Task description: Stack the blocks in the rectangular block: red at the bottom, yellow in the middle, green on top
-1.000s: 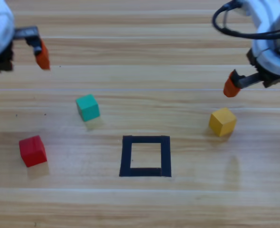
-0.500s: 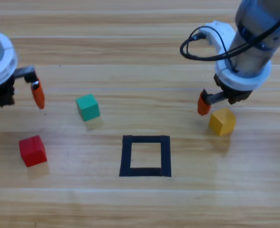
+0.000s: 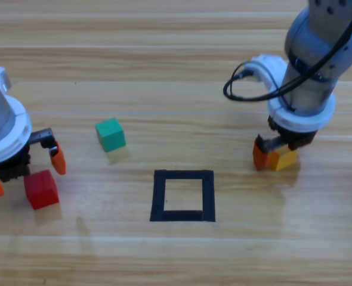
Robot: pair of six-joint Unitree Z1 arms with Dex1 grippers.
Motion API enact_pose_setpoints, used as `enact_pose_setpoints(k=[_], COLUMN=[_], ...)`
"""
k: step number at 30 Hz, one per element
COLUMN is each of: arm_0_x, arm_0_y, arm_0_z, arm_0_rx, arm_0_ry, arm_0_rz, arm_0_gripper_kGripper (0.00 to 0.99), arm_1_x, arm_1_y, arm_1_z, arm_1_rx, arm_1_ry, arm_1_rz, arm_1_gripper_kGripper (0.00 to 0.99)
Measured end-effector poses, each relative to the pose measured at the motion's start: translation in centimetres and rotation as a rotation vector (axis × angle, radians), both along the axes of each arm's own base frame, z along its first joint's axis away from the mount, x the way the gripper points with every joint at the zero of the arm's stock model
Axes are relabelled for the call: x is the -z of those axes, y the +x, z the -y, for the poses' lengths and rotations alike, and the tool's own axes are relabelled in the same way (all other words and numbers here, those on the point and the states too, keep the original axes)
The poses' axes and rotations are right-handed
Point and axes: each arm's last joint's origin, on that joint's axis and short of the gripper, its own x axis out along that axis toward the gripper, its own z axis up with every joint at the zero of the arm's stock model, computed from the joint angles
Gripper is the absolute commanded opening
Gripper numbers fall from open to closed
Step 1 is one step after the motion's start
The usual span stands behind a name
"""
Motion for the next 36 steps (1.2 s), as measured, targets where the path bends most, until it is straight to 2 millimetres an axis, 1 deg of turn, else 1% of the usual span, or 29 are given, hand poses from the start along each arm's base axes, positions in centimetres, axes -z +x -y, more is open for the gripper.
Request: enact_pose_setpoints(k=[2,4,6,7,9,12,13,15,16,17,18,20,23,25,27,28,29,30,32,35,36], arm_0_x=[0.5,0.9,1.4,1.6,2.2,3.4,3.6,4.0,4.1,4.1,4.2,4.3,4.6,4.8,5.0,5.1,5.1,5.2,5.3,5.3,5.3], arm_0_y=[0.3,0.4,0.7,0.9,1.3,1.9,2.0,2.3,2.3,2.4,2.4,2.5,2.7,2.7,2.7,2.7,2.8,2.8,2.9,2.9,2.9], arm_0_z=[0.2,0.2,0.4,0.5,0.7,1.1,1.1,1.3,1.3,1.3,1.3,1.1,0.8,0.4,0.0,-0.1,-0.3,-0.3,-0.4,-0.5,-0.5], arm_0_rx=[0.006,0.009,0.009,0.009,0.009,0.009,0.009,0.009,0.009,0.008,0.007,0.004,0.011,0.008,0.010,0.011,0.012,0.013,0.018,0.033,0.046], arm_0_ry=[-0.005,-0.007,-0.006,-0.005,-0.007,0.003,0.004,0.005,0.005,0.005,0.007,0.010,0.018,0.021,0.027,0.030,0.032,0.034,0.038,0.043,0.045], arm_0_rz=[0.011,0.015,0.014,0.013,0.016,-0.001,-0.004,-0.004,-0.004,-0.004,-0.005,-0.009,-0.015,-0.019,-0.027,-0.030,-0.033,-0.036,-0.036,-0.036,-0.036], arm_0_gripper_kGripper=[0.971,0.971,0.971,0.968,0.960,0.959,0.959,0.942,0.931,0.916,0.904,0.874,0.819,0.769,0.710,0.646,0.565,0.468,0.278,0.095,0.074], arm_1_x=[0.8,0.8,0.9,0.9,0.9,1.0,1.0,1.0,1.0,1.0,1.0,0.9,0.7,0.3,-0.8,-1.6,-2.9,-4.3,-6.6,-8.8,-9.1], arm_1_y=[0.1,0.3,0.5,0.6,0.9,1.2,1.3,1.4,1.4,1.5,1.6,1.7,1.2,0.6,-0.3,-0.7,-1.4,-2.1,-3.2,-4.2,-4.4], arm_1_z=[-0.1,-0.1,0.1,0.2,0.5,0.7,0.7,0.9,1.0,1.1,1.1,1.4,1.8,2.3,3.0,3.4,3.9,4.5,5.2,6.0,6.1], arm_1_rx=[-0.005,-0.001,0.005,0.009,0.018,0.025,0.027,0.030,0.032,0.033,0.031,0.024,0.022,0.024,0.036,0.042,0.056,0.063,0.061,0.070,0.072], arm_1_ry=[0.004,0.022,0.039,0.042,0.045,0.053,0.057,0.063,0.068,0.076,0.081,0.082,0.076,0.073,0.077,0.081,0.095,0.114,0.148,0.187,0.193], arm_1_rz=[-0.039,-0.049,-0.066,-0.069,-0.067,-0.073,-0.076,-0.083,-0.087,-0.093,-0.096,-0.095,-0.103,-0.105,-0.097,-0.089,-0.072,-0.050,-0.014,0.025,0.033], arm_1_gripper_kGripper=[0.936,0.973,0.973,0.951,0.876,0.712,0.566,0.219,0.089,0.026,0.000,0.000,0.000,0.000,0.000,0.000,0.000,0.000,0.000,0.000,0.000])
